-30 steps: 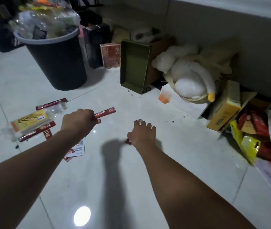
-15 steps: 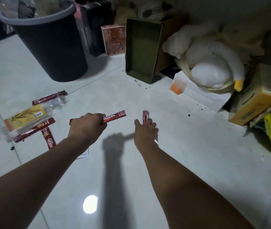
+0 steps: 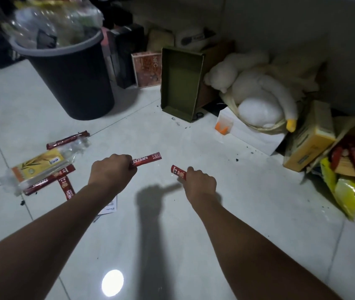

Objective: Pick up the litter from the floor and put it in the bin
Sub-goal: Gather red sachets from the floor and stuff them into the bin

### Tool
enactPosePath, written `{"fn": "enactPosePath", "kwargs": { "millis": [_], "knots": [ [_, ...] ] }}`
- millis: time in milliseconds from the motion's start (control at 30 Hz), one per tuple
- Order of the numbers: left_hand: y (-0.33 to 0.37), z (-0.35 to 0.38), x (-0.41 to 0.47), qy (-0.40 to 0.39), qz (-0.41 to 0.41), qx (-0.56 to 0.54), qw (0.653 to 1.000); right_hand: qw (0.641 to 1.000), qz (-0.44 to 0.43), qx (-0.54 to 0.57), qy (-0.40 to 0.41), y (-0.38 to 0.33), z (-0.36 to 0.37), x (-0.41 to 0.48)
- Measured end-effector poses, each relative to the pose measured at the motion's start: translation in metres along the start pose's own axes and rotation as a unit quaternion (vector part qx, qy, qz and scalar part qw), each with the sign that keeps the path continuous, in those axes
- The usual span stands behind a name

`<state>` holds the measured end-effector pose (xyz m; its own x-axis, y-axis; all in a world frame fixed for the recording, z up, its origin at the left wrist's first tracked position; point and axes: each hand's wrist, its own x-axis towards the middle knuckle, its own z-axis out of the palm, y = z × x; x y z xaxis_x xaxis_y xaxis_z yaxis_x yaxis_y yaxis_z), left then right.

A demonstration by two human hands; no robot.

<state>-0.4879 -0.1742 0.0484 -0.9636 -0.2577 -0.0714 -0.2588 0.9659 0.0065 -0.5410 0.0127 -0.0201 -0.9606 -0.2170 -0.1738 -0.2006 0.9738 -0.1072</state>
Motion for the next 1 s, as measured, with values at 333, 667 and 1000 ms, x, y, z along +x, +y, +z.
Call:
{"fn": "enactPosePath", "kwargs": {
  "millis": [333, 667, 1000],
  "knots": [
    [-0.001, -0.126, -0.018, 0.050, -0.018, 0.010, 0.999, 0.996, -0.048, -0.036, 0.063, -0.018, -0.137, -0.039],
    [-0.007, -0.364, -0.043, 0.057, -0.044, 0.002, 0.997, 0.995, -0.066, 0.002, 0.074, -0.051, -0.387, -0.092],
    [-0.014, -0.638, -0.104, 0.016, -0.085, -0.038, 0.995, 0.994, -0.050, 0.001, 0.098, -0.093, -0.668, -0.178]
  ]
}}
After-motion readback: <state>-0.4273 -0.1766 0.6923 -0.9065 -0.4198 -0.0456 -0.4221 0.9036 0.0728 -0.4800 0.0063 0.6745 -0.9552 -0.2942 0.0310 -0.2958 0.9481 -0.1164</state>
